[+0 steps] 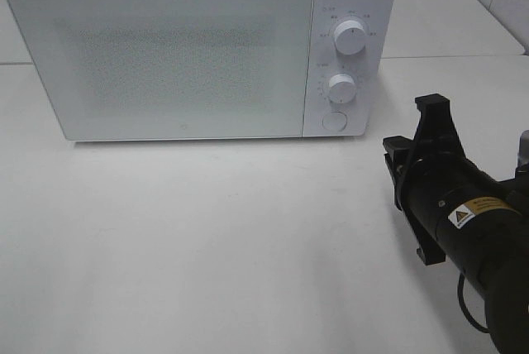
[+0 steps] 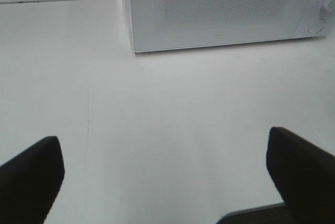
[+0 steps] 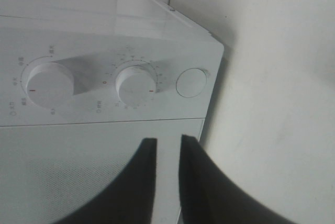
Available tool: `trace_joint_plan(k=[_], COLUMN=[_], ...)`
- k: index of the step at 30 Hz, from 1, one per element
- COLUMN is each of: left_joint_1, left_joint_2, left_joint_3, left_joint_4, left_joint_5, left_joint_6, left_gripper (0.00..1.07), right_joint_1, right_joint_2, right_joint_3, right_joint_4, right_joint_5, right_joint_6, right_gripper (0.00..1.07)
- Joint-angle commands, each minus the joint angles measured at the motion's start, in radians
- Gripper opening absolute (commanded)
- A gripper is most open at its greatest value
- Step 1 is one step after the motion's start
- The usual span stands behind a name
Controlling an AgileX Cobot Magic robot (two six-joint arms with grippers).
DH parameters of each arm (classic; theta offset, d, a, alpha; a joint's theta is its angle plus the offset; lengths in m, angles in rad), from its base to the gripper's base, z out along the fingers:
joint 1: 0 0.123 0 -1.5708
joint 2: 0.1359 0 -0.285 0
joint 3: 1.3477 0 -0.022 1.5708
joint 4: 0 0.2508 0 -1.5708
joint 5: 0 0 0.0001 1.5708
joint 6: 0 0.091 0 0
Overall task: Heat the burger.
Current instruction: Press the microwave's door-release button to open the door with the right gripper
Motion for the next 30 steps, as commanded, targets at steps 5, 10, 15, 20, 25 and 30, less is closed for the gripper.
trace_joint_plan(k=[5, 10, 15, 20, 25, 30], left_joint_1=[-0.003, -0.003, -0.003, -0.003, -0.003, -0.003], left_joint_2=[-0.025, -0.025, -0.025, -0.025, -0.025, -0.025], left_joint_3=[0.004, 0.004, 0.004, 0.004, 0.004, 0.004], left_joint_4=[-0.003, -0.003, -0.003, -0.003, -0.003, -0.003], left_joint_5=[-0.014, -0.014, -0.014, -0.014, -0.014, -0.014], left_joint_6=[-0.005, -0.005, -0.005, -0.005, -0.005, -0.005], left_gripper=[0.98, 0.98, 0.98, 0.98, 0.98, 0.98], right_joint_1=[0.005, -0.025, -0.025, -0.030, -0.068, -0.112], right_joint_2=[0.001, 0.026, 0.070, 0.123, 0.156, 0.192], right_joint_3=[-0.002, -0.031, -0.072, -0.126, -0.178, -0.236], right_joint_4=[-0.001, -0.005, -0.002, -0.003, -0.024, -0.042], right_joint_5=[0.035, 0.110, 0.102, 0.106, 0.137, 0.144], right_joint_6=[0.069, 0.076, 0.078, 0.099, 0.099, 0.099], right_gripper=[0.00, 0.00, 0.00, 0.00, 0.00, 0.00])
